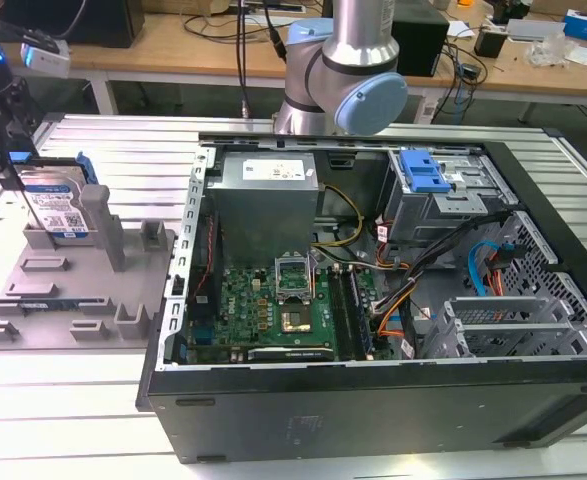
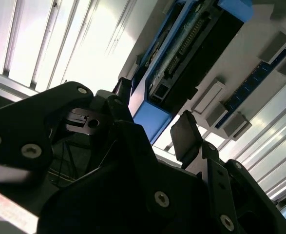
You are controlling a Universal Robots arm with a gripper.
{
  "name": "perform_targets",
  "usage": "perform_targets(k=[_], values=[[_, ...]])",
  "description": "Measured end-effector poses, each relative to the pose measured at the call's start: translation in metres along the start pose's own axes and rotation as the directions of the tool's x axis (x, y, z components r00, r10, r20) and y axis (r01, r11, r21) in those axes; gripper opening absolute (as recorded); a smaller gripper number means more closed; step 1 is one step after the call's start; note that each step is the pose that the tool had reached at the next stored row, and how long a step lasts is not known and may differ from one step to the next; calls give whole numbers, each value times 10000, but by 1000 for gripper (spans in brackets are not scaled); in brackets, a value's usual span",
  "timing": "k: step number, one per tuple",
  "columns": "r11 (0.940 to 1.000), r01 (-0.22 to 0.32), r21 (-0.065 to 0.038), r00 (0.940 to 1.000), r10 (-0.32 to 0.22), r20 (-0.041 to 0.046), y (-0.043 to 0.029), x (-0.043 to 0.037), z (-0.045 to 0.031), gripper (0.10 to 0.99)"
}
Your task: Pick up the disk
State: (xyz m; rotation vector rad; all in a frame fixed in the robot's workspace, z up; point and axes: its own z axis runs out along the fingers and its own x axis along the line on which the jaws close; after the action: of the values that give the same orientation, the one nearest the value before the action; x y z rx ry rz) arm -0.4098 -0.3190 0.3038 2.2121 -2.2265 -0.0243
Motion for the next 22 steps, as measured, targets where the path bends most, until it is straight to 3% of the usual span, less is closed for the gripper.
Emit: perform_targets(k=[5, 7, 9, 10, 22], values=[[10000, 0, -3, 10000, 0, -4, 0, 0, 24, 604], [10000, 0, 0, 10000, 0, -3, -1, 0, 28, 522], [10000, 0, -1, 10000, 0, -3, -1, 0, 29, 522], [10000, 0, 0, 10000, 0, -3, -1, 0, 31, 451], [10000, 0, 0, 10000, 0, -3, -1, -4, 39, 451]])
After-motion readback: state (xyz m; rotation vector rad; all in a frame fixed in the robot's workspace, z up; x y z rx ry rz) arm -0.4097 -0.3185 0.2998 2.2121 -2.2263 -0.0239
